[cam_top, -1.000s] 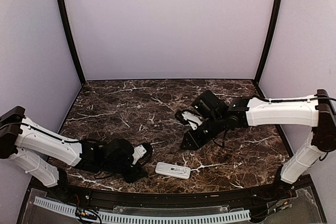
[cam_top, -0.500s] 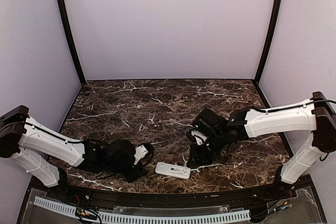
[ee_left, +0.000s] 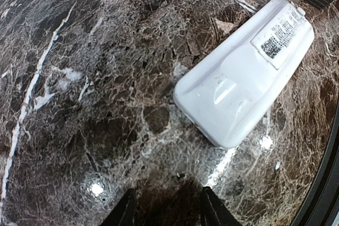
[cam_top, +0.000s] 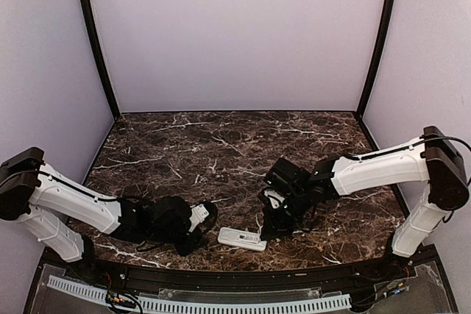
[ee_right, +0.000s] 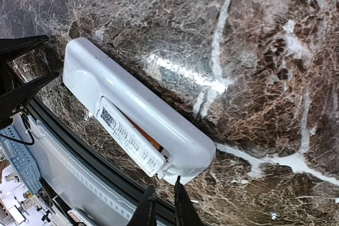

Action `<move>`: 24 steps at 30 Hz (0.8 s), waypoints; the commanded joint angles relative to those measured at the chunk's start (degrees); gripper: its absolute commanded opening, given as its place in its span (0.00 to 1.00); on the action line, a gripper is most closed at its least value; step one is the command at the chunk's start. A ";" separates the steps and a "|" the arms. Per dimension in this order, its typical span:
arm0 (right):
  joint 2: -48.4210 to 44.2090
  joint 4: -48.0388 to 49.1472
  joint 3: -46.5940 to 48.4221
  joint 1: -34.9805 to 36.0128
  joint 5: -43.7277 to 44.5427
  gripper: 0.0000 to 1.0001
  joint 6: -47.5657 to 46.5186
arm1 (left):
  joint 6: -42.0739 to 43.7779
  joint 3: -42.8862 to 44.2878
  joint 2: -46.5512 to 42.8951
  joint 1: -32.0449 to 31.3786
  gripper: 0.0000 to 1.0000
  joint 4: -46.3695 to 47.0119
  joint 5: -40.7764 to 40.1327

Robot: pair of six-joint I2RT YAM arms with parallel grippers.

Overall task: Load the batteries into the remote control
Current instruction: Press the battery cover on the remote control.

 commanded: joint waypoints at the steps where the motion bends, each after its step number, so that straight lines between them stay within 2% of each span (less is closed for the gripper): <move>1: 1.13 1.70 0.11 0.24 -0.70 0.11 -0.16 | 1.05 1.48 0.92 -0.21 0.40 0.10 0.06; 11: 2.36 2.38 0.41 0.22 -1.57 0.05 -0.96 | 1.86 1.56 1.29 -0.21 0.39 0.01 -0.06; 24: 3.82 1.26 2.09 0.90 -1.49 0.01 -1.75 | 2.21 1.48 1.42 -0.21 0.39 -0.17 0.05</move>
